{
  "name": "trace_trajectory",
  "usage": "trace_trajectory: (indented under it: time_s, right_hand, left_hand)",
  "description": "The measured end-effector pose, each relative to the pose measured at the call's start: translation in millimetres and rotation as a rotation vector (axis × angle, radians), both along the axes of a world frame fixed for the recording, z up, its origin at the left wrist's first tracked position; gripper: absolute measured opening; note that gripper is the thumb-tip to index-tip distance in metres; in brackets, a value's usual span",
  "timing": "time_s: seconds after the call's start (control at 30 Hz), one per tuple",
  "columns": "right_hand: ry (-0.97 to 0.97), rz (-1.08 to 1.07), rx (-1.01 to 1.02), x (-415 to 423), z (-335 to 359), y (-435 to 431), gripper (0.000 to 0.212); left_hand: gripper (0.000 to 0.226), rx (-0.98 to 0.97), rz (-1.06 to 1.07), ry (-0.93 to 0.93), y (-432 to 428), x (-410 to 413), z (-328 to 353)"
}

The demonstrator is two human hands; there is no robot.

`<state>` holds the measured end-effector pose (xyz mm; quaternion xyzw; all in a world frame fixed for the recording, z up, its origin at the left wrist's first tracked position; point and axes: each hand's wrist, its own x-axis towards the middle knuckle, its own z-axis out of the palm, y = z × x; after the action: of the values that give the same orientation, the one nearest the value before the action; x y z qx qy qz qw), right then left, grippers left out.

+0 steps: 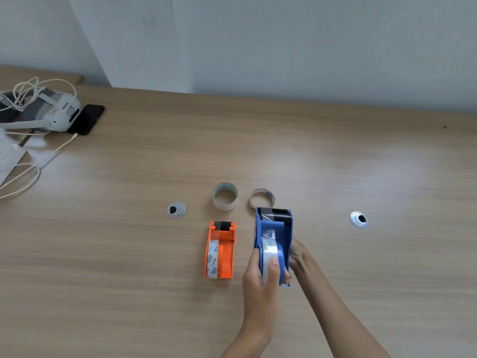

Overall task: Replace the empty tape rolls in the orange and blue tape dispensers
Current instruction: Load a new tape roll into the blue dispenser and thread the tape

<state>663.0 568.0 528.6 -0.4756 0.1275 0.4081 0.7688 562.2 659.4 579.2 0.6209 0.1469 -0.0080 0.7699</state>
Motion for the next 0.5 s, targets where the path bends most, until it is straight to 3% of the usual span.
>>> trace_trajectory:
  time_s: [0.1,0.23,0.3,0.5]
  right_hand:
    - [0.114,-0.005,0.115,3,-12,7,0.085]
    - [0.268,-0.185,0.214,-4,-31,10,0.069]
    - [0.261,-0.239,0.126,-5,-43,12,0.071]
    - [0.219,-0.256,-0.124,4,-67,9,0.070]
  left_hand:
    - [0.025,0.042,0.029,0.042,1,11,-9]
    - [0.024,0.076,0.065,0.142,3,30,-33]
    - [0.017,0.071,0.075,0.233,2,40,-47]
    - [0.022,0.098,0.024,0.502,7,72,-83]
